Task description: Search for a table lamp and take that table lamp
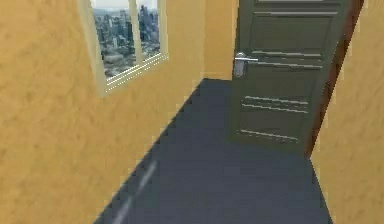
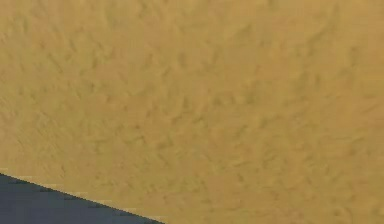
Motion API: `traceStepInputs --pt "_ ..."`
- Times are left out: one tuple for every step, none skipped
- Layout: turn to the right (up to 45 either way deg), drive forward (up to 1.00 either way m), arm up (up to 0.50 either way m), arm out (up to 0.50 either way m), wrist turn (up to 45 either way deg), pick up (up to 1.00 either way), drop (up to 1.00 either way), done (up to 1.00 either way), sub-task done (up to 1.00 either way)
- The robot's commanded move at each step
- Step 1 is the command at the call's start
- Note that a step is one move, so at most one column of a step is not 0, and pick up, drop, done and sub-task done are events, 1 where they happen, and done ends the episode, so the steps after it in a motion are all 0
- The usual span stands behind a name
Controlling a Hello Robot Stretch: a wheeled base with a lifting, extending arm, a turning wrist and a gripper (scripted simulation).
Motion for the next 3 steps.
traceStepInputs --pt "0.0 1.00 0.00 0.00 0.0 0.00 0.00 0.00 0.00" --pt "0.0 1.00 0.00 0.00 0.0 0.00 0.00 0.00 0.00" --pt "15.0 0.00 0.00 0.00 0.0 0.00 0.00 0.00 0.00"
